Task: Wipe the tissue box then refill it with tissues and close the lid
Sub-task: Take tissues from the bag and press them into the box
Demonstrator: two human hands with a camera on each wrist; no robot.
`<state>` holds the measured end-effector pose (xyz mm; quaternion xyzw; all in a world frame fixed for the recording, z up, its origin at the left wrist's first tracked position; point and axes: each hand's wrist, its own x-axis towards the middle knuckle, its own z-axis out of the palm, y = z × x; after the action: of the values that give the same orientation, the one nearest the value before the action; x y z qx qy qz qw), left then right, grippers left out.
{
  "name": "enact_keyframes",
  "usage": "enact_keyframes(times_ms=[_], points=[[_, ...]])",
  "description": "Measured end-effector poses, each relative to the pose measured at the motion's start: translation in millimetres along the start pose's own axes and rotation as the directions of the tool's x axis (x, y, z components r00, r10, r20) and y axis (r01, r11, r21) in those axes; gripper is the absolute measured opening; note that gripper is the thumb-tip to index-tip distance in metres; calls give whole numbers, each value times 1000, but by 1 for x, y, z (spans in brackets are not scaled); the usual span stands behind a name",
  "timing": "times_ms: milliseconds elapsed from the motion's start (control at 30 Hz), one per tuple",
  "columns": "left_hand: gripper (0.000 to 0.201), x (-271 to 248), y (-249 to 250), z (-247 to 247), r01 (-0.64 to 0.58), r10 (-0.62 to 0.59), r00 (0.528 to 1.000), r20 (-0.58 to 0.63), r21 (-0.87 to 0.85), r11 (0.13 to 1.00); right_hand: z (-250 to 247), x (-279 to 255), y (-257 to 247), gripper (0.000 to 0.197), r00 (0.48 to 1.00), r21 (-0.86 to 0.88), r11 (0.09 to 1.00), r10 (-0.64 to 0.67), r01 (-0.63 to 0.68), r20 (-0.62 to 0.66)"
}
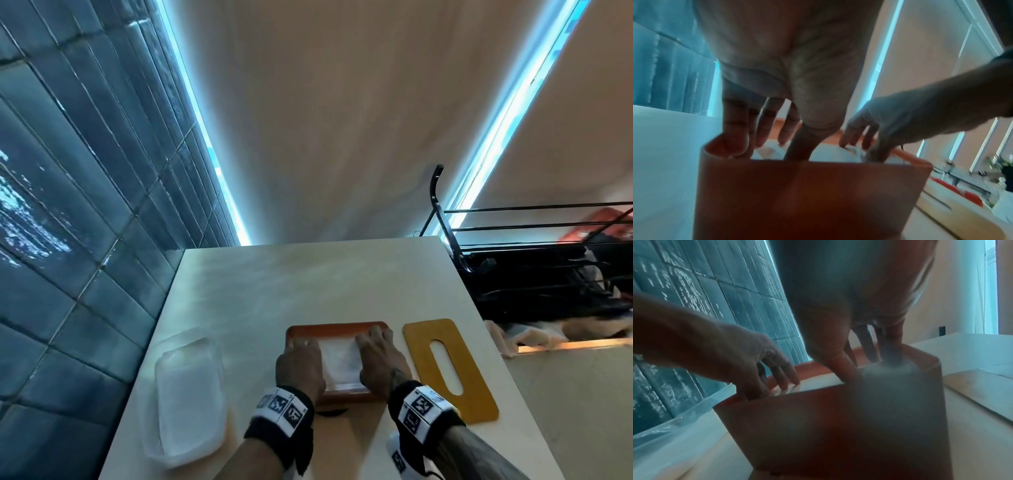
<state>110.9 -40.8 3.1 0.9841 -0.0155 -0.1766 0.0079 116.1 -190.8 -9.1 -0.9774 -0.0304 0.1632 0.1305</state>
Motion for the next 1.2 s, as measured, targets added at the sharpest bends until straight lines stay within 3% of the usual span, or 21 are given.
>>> enact_keyframes(times_ms=[133,267,367,433,500,600,667,733,833,933,1100,1200], points=[[44,5,5,7,-4,3,1000,22,44,999,8,6,-1,41,997,-48,999,14,-10,76],[43,6,2,9,-27,28,999,26,-42,999,8,7,-1,44,993,-30,999,26,-22,116],[43,-1,-11,6,-67,38,992,-123,-247,967,1,4,-5,36,999,45,999,18,-19,28],[41,-14,-36,3,-61,-88,952,-294,-462,885,-3,0,-19,33,982,77,994,-66,81,-174],[38,-28,-75,8,21,-310,894,-324,-661,750,-6,-9,-51,30,940,190,946,-205,261,-273],[47,-39,-145,32,277,-555,827,-92,-792,544,9,-24,-115,22,893,387,806,-414,449,-175],[61,-40,-180,47,450,-609,786,105,-773,447,29,-27,-153,23,854,412,767,-518,492,-54],[70,-38,-198,58,524,-628,756,184,-745,413,52,-25,-182,27,830,375,784,-554,495,62],[73,-33,-210,66,578,-649,727,223,-709,403,79,-16,-208,33,830,294,846,-513,446,217],[72,-27,-215,67,626,-668,688,285,-698,347,92,-5,-216,35,872,205,919,-386,336,301],[79,-19,-226,66,654,-687,634,356,-721,229,106,6,-211,37,911,311,928,-298,206,286],[74,-15,-236,68,627,-633,654,415,-766,145,111,10,-211,35,933,376,917,-241,130,266]])
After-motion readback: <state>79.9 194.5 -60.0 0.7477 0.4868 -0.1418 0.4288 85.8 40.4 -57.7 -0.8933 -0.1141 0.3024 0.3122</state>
